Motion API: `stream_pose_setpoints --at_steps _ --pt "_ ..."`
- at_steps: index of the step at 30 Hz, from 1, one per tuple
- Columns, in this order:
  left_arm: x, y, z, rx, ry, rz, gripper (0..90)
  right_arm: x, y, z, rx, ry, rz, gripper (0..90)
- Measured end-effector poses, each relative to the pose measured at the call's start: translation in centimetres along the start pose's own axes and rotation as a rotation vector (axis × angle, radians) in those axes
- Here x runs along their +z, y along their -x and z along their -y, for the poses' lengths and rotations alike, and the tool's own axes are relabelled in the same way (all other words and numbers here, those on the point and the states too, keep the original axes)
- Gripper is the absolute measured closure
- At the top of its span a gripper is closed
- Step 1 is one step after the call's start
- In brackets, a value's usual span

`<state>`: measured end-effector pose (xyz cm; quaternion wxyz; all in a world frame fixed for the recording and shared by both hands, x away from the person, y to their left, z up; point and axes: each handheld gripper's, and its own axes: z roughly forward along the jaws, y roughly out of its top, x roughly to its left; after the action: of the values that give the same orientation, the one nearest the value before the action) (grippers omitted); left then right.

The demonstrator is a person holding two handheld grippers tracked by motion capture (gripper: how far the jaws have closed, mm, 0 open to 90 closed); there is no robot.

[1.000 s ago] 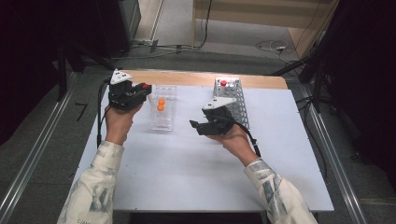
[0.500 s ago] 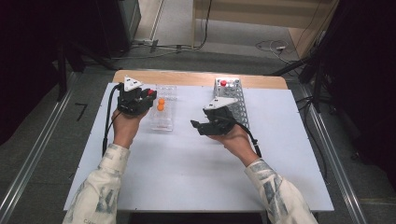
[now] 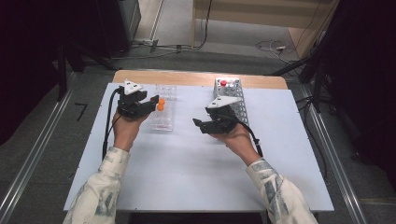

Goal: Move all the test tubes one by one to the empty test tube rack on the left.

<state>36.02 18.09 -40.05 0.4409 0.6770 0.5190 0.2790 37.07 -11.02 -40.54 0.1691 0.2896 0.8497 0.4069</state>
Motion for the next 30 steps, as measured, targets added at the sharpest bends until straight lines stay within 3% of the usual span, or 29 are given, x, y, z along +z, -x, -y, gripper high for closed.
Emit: stream_pose_setpoints --at_steps 3,10,16,21,30 --pt "-0.5 0.0 0.5 -0.061 0.017 0.028 28.2 -0.4 1.0 0.1 0.032 0.015 0.016 32.9" --pt "-1.7 0.1 0.9 -0.094 0.04 0.058 24.3 -1.0 4.6 0.6 0.142 0.084 0.136 36.1" --pt "-2.3 -0.1 1.0 -0.101 0.045 0.068 24.4 0.2 7.4 1.0 0.215 0.07 0.227 37.1" --pt "-2.4 0.0 1.0 -0.108 0.052 0.076 24.5 1.3 9.0 0.3 0.224 0.054 0.273 40.4" --pt "-2.8 -0.2 0.8 -0.123 0.07 0.081 21.4 3.8 10.3 -0.4 0.236 0.012 0.285 48.4"
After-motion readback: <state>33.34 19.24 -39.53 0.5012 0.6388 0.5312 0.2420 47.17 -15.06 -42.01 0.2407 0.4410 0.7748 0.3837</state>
